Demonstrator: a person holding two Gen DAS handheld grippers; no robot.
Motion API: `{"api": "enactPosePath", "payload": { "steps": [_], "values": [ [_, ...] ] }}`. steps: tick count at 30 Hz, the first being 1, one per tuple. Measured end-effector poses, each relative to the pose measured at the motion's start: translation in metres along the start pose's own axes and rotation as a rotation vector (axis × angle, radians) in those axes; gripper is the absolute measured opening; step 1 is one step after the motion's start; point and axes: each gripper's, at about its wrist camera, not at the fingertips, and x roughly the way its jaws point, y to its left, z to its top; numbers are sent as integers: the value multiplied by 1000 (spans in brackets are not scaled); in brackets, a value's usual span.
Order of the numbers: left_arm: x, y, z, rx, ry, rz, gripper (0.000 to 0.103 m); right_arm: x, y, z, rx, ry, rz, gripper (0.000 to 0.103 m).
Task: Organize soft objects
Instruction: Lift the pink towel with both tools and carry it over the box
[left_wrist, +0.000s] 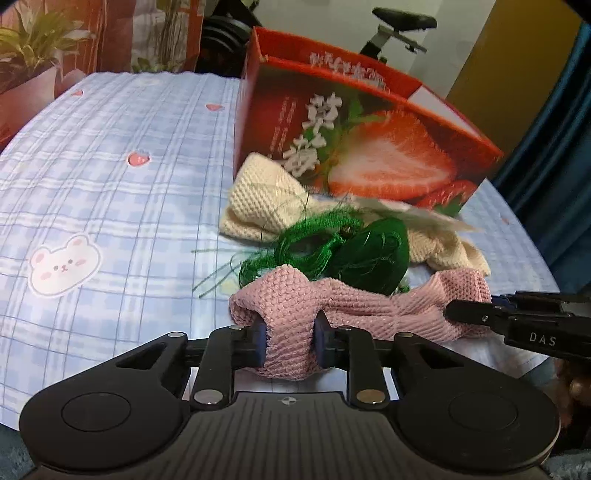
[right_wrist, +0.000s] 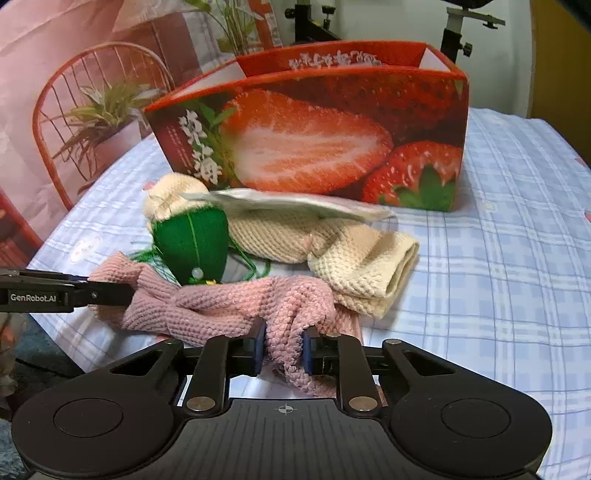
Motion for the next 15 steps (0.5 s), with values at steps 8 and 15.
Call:
{"api": "enactPosePath", "payload": {
  "steps": [8, 15],
  "values": [
    [-21, -4, 7, 0, -116, -29, 25, -16, 3, 10, -12, -84, 26, 17],
    [-35, -7, 12, 4, -185, -51, 25, -31, 4, 21, -18, -142, 28, 17]
  ]
}}
